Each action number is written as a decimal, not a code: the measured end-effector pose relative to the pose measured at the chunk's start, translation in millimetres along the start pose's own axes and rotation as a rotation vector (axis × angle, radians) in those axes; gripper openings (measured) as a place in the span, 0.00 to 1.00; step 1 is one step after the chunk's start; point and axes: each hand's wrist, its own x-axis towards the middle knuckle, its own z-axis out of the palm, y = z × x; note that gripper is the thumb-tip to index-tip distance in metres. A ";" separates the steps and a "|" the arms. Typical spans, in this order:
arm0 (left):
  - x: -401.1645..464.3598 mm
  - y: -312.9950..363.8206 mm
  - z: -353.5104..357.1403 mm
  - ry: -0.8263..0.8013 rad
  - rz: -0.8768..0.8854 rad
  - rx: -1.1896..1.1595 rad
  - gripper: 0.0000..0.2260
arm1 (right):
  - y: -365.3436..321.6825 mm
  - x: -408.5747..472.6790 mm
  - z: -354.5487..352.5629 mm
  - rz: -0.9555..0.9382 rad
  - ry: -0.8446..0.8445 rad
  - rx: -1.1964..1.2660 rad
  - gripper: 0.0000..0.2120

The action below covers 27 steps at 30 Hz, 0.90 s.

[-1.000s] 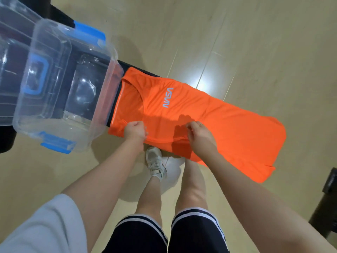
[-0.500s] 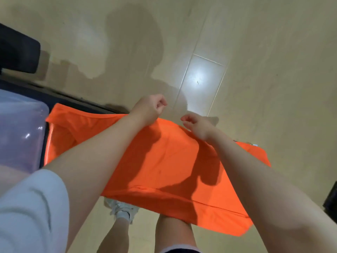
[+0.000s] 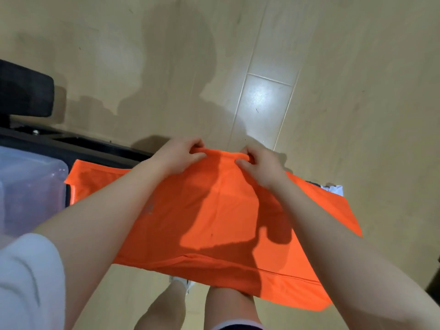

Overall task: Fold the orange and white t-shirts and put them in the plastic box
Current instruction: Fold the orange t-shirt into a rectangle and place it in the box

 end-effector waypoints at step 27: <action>-107.8 118.3 132.2 0.175 0.249 0.368 0.17 | 103.3 -193.2 -23.9 0.304 0.492 0.006 0.14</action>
